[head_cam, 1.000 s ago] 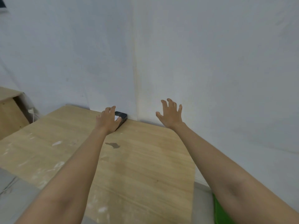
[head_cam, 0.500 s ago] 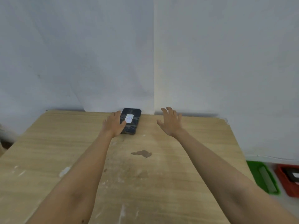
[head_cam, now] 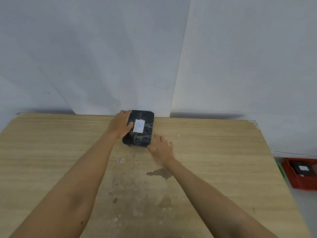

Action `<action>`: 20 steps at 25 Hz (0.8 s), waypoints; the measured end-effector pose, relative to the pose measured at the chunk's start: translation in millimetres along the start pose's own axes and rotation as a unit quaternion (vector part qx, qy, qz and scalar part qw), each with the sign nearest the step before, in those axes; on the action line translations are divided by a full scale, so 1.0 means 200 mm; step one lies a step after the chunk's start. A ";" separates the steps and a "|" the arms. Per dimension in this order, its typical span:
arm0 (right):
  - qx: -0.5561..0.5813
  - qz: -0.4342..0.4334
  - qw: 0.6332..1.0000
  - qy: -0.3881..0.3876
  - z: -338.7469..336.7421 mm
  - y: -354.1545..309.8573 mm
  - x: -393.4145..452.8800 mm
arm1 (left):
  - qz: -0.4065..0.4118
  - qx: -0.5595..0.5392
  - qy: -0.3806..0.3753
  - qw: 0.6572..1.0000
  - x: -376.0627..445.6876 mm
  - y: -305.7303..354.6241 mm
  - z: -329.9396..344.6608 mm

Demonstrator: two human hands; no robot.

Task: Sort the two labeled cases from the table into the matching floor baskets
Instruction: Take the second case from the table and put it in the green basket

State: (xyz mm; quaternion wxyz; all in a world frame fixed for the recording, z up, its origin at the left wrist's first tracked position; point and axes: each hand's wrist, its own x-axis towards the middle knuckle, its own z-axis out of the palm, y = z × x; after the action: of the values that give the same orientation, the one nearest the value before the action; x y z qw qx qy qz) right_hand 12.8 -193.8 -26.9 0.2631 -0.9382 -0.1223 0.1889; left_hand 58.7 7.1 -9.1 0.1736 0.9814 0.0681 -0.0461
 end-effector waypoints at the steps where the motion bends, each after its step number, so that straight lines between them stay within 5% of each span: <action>1: 0.032 0.016 0.999 0.004 0.05 -0.03 0.03 | 0.016 0.003 0.001 1.000 0.06 0.00 0.02; 10: 0.188 0.079 0.978 0.036 0.12 -0.02 0.11 | 0.185 0.140 -0.002 0.973 0.26 -0.04 0.15; 15: 0.255 0.117 0.958 0.063 0.03 0.02 0.17 | 0.093 0.133 -0.041 0.986 0.20 -0.07 0.17; 20: 0.261 0.081 0.961 0.051 0.11 0.02 0.13 | -0.110 0.029 -0.046 0.992 -0.02 -0.04 0.26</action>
State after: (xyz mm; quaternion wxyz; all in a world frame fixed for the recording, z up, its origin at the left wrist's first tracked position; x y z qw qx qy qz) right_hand 26.7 -179.4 -54.7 0.4888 -0.8520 0.0210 0.1864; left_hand 51.0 -3.8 -60.2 0.1419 0.9694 0.1658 -0.1120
